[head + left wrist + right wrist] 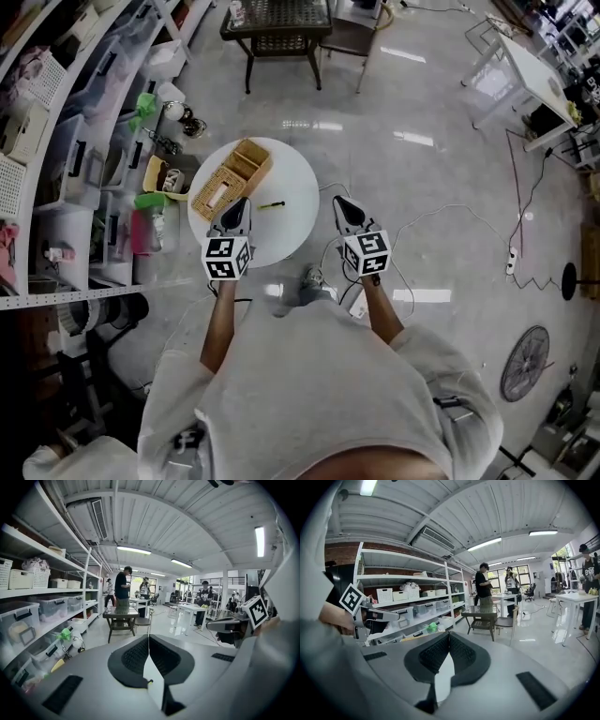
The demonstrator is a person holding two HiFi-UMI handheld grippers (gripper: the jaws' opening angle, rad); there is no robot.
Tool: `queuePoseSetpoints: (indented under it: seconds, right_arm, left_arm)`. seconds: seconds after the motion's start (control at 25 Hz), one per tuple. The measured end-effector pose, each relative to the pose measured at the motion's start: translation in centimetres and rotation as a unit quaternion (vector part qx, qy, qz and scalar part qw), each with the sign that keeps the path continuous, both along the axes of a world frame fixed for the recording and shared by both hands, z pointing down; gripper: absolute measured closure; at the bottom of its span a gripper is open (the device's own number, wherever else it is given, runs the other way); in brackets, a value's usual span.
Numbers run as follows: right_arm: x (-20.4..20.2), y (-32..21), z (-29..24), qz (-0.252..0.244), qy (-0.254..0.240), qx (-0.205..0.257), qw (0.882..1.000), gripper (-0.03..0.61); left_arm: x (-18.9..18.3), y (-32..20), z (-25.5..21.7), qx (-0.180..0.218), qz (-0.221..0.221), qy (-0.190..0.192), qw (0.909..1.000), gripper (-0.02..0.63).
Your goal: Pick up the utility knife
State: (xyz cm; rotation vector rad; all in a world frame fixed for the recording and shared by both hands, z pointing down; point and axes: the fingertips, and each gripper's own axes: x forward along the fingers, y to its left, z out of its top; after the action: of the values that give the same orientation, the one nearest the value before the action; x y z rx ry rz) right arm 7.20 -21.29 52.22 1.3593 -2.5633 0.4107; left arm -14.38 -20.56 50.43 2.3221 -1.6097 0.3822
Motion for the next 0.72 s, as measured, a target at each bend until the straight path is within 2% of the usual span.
queuePoseSetpoints:
  seconds: [0.36, 0.72]
  right_arm:
    - [0.3, -5.2, 1.3, -0.04, -0.003, -0.012, 0.999, 0.548]
    - [-0.1, -6.0, 3.5, -0.043, 0.0, -0.043, 0.998, 0.548]
  left_arm:
    - [0.2, -4.3, 0.7, -0.007, -0.027, -0.014, 0.9995, 0.591]
    - [0.2, -6.6, 2.3, -0.027, -0.012, -0.02, 0.9994, 0.591]
